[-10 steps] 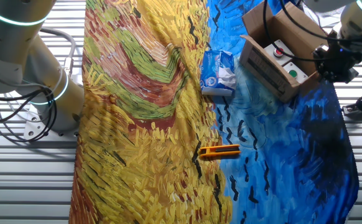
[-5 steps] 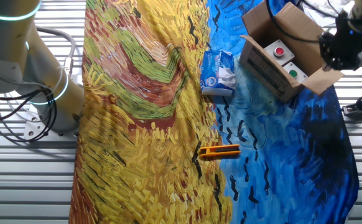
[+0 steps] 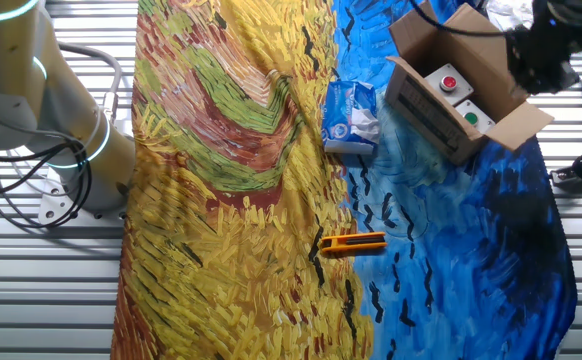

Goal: Open a box

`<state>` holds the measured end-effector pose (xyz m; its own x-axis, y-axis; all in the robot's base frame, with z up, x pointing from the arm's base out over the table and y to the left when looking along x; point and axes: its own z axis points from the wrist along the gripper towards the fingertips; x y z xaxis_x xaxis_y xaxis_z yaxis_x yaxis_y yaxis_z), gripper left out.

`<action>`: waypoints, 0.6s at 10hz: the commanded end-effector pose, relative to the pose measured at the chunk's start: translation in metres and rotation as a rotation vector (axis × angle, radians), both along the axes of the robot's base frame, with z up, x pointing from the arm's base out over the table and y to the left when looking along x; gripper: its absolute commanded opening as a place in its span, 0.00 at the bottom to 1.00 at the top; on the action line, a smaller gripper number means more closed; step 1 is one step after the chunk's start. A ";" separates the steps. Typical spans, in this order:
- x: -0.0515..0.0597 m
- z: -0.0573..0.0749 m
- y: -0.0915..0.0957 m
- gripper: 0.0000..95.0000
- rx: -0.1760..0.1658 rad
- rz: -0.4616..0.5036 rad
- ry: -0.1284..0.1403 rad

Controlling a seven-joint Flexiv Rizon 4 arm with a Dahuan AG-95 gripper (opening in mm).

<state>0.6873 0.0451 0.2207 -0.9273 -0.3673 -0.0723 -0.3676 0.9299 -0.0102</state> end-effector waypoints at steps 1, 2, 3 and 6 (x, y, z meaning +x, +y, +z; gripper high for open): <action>-0.051 0.002 -0.019 0.00 0.022 -0.115 -0.012; -0.063 0.003 -0.023 0.00 0.021 -0.125 -0.014; -0.079 0.002 -0.029 0.00 0.015 -0.150 -0.015; -0.101 0.007 -0.039 0.00 0.000 -0.200 -0.005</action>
